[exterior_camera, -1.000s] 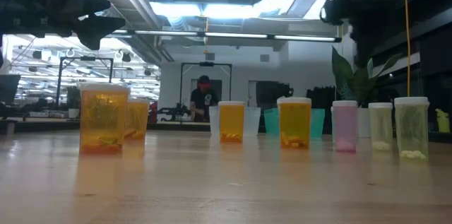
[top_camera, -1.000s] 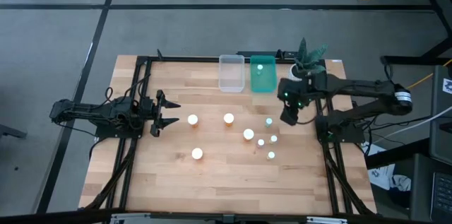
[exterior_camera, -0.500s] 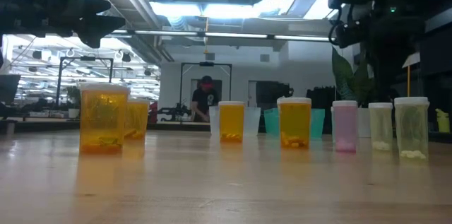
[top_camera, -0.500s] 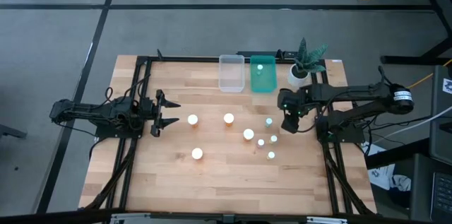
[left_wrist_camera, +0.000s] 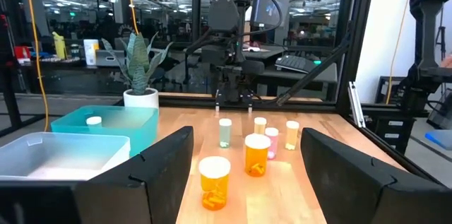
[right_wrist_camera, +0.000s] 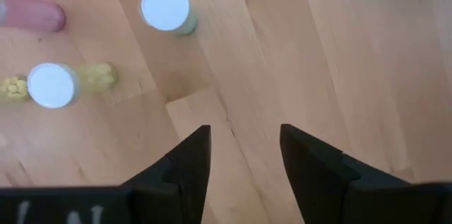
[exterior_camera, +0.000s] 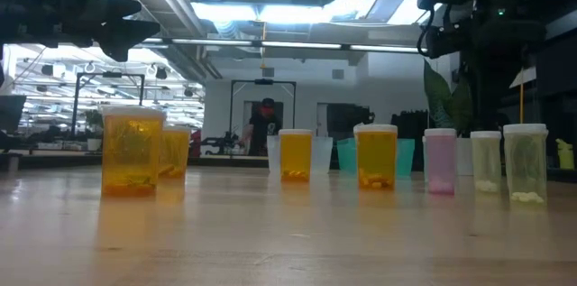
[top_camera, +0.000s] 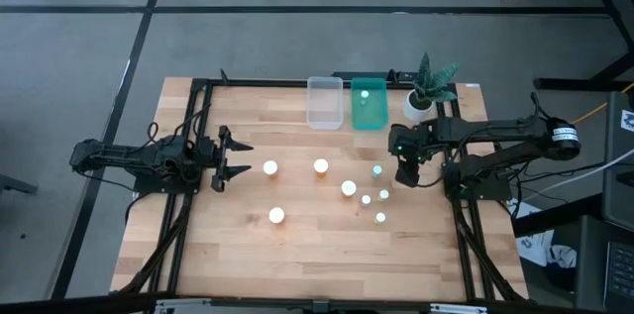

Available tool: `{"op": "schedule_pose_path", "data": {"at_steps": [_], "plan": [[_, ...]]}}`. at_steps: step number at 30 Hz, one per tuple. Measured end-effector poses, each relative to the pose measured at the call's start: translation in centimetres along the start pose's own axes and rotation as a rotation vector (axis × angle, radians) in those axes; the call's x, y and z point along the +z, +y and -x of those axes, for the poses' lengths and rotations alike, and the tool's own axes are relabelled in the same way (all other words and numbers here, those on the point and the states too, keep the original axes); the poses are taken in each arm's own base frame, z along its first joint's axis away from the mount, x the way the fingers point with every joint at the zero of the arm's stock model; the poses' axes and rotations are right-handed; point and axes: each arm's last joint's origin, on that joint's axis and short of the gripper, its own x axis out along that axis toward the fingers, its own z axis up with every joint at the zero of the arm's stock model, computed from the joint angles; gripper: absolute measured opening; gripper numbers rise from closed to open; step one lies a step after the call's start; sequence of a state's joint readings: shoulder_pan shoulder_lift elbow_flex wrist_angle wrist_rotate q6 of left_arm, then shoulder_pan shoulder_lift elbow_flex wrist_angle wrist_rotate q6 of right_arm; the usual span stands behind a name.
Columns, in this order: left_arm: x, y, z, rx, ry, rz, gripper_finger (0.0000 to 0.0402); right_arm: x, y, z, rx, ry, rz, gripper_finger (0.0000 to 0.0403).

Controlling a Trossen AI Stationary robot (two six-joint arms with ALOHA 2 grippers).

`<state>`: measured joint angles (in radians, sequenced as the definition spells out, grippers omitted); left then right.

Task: Pick and place medicine bottles into bin by pill shape (circle, oval)
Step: Put the small blue pill bottle into the blue bin

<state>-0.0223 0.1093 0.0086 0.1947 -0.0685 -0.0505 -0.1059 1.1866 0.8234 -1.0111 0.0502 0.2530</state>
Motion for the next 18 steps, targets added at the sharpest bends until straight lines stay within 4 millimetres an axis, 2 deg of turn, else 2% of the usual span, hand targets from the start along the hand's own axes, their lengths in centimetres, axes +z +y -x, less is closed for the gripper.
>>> {"op": "schedule_pose_path", "data": {"at_steps": [4,12,18], "plan": [[-0.01,0.0,0.0,0.0,0.0,0.0,0.0254,0.02,0.0,0.0,0.0,-0.002,-0.023,0.0194],[0.0,0.0,0.0,0.0,0.0,0.001,0.0254,0.29,0.02,0.0,-0.011,-0.033,-0.032,0.0278],[-0.01,0.0,0.0,0.0,0.0,0.001,0.0254,0.24,0.01,0.0,-0.011,-0.028,-0.08,0.0288]]}}
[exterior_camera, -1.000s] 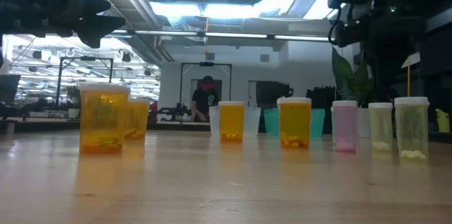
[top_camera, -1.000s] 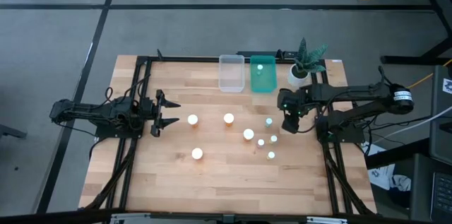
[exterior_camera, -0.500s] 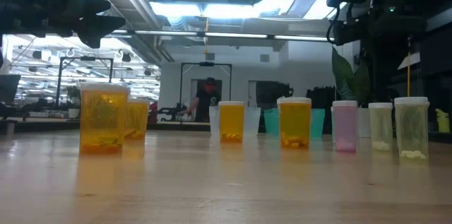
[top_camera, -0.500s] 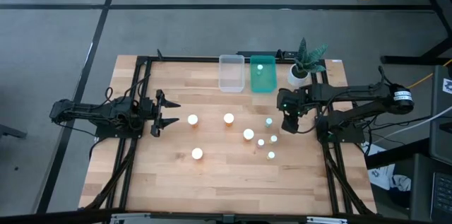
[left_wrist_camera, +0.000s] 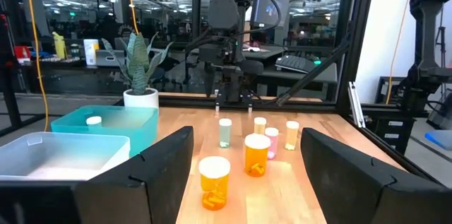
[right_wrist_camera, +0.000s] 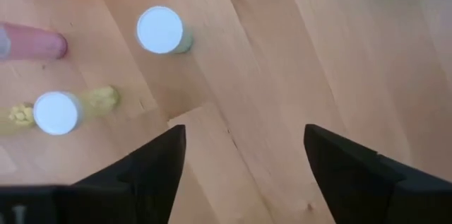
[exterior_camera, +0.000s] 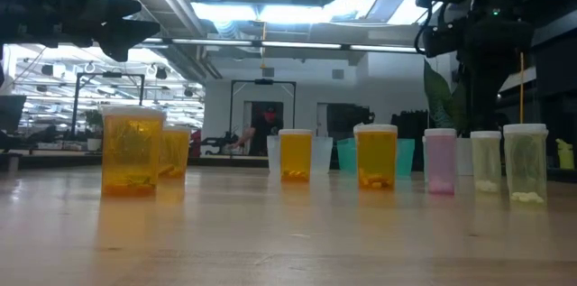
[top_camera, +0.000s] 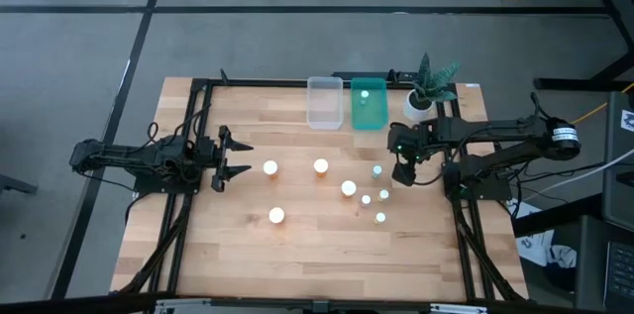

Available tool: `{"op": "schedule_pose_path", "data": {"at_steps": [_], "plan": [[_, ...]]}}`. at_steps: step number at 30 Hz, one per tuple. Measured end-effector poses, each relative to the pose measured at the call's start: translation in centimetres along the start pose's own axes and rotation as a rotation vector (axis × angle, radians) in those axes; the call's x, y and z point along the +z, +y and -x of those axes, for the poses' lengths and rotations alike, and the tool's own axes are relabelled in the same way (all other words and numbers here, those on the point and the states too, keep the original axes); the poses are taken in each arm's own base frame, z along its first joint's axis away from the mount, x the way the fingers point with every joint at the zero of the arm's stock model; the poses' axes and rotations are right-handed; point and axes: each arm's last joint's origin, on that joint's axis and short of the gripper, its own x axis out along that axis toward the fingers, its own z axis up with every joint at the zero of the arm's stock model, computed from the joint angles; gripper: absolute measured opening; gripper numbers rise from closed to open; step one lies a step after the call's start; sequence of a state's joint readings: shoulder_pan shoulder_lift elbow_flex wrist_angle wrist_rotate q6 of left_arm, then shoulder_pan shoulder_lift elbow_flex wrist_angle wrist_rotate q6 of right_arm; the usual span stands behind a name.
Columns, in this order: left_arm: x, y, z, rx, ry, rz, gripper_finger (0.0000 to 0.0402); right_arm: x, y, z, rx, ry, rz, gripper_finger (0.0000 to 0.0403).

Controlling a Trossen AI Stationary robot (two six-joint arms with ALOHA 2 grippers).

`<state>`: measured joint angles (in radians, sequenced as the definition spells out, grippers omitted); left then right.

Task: Pick and place medicine bottles into bin by pill shape (circle, oval)
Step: Put the small blue pill bottle into the blue bin

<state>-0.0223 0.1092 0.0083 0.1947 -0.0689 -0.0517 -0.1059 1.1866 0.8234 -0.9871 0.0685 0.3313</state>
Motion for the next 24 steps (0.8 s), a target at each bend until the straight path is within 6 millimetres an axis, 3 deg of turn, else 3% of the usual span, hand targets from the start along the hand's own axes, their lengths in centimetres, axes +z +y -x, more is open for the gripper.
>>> {"op": "schedule_pose_path", "data": {"at_steps": [11,18,24], "plan": [[0.0,0.0,0.0,0.0,0.0,0.001,0.0254,0.1,0.1,-0.3,-0.004,0.016,0.056,0.0273],[0.0,0.0,0.0,0.0,0.0,0.0,0.0254,-1.1,-0.2,-2.2,-0.025,0.079,0.053,0.0273],[0.0,0.0,0.0,0.0,-0.001,-0.001,0.0254,-1.1,-0.2,-2.6,-0.019,0.061,0.062,0.0273]]}}
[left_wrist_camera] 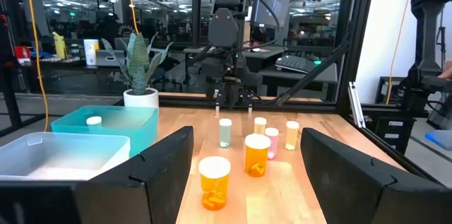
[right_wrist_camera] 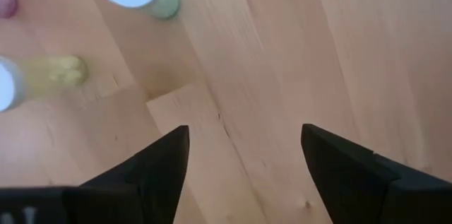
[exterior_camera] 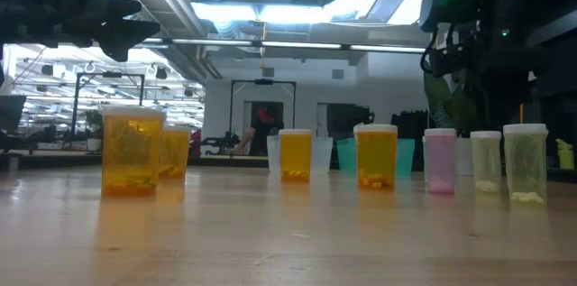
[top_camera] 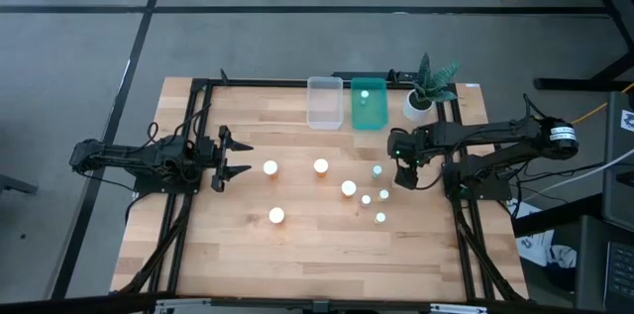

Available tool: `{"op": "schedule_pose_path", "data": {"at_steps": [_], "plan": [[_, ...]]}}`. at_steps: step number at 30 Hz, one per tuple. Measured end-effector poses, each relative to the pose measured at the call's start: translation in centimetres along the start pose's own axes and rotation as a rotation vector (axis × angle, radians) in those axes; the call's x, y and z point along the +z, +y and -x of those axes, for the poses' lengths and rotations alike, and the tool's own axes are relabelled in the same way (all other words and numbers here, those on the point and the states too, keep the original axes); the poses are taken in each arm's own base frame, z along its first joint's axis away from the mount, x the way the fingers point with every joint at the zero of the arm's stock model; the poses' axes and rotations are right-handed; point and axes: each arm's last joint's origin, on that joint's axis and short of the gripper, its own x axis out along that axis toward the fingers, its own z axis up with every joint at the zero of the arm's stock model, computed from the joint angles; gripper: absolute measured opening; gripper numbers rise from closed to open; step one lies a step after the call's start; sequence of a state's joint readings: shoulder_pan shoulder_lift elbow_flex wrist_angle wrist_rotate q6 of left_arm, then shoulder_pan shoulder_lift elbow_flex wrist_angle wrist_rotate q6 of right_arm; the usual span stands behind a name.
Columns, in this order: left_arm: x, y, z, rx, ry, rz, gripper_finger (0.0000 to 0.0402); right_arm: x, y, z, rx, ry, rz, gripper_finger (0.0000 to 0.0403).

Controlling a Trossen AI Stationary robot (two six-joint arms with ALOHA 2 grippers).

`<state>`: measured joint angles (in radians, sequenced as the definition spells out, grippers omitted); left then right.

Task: Pick and place medicine bottles into bin by pill shape (circle, oval)
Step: Put the small blue pill bottle into the blue bin

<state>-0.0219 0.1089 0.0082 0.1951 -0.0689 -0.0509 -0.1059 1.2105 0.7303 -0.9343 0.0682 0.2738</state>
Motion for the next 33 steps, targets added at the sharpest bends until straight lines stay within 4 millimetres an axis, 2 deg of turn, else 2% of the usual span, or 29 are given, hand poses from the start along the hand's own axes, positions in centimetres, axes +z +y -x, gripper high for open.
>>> {"op": "schedule_pose_path", "data": {"at_steps": [21,33], "plan": [[0.0,0.0,0.0,0.0,0.0,0.0,0.0254,0.1,0.0,-0.1,-0.015,-0.012,0.029,0.0273],[0.0,0.0,0.0,0.0,0.0,-0.001,0.0254,1.0,0.5,-1.9,0.008,0.049,0.054,0.0273]]}}
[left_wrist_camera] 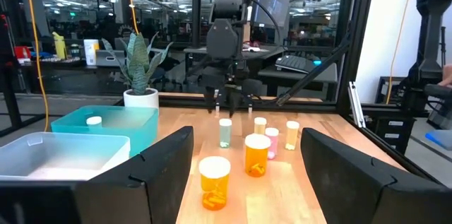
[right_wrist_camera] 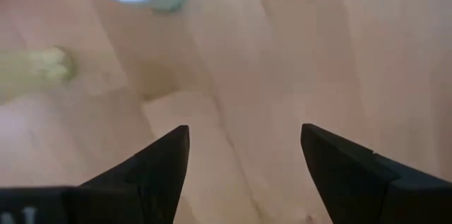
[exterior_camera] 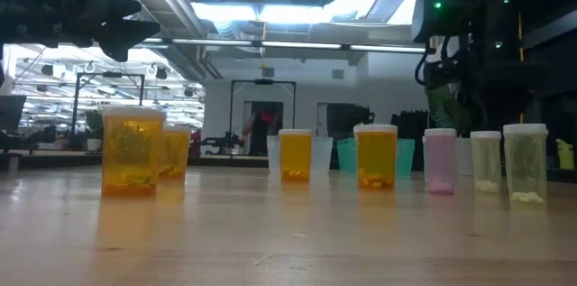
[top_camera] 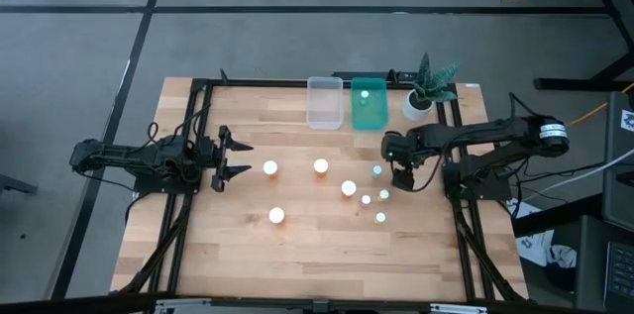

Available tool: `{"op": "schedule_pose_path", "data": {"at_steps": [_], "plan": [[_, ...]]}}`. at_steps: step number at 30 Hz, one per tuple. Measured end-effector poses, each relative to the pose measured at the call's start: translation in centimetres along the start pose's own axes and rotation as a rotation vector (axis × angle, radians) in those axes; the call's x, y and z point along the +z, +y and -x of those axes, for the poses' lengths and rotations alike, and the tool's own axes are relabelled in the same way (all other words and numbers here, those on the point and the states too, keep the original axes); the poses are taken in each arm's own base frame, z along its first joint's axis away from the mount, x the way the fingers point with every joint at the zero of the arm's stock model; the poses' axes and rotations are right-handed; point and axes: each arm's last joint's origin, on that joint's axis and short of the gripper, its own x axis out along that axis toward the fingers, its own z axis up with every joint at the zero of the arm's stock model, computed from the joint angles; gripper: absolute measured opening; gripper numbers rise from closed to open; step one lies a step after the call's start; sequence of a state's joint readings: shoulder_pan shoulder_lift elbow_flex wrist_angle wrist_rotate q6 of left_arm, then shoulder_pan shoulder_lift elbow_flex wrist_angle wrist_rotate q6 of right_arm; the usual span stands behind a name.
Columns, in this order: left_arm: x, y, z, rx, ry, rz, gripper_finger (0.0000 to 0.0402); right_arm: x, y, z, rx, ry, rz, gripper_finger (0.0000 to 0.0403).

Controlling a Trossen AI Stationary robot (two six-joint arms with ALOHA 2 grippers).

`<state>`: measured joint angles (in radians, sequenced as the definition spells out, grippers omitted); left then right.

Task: Pick and place medicine bottles into bin by pill shape (circle, oval)
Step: Put the small blue pill bottle into the blue bin

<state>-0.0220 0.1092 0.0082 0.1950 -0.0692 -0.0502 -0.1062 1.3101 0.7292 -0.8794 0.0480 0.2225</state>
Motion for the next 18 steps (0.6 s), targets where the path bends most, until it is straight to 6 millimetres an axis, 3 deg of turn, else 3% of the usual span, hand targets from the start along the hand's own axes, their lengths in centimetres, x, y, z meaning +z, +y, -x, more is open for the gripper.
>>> {"op": "schedule_pose_path", "data": {"at_steps": [6,18], "plan": [[0.0,0.0,0.0,0.0,0.0,0.0,0.0254,1.4,0.4,-0.8,0.031,-0.075,0.063,0.0273],[0.0,0.0,0.0,0.0,0.0,0.0,0.0254,1.9,0.6,-1.7,0.045,-0.064,0.1,0.0273]]}}
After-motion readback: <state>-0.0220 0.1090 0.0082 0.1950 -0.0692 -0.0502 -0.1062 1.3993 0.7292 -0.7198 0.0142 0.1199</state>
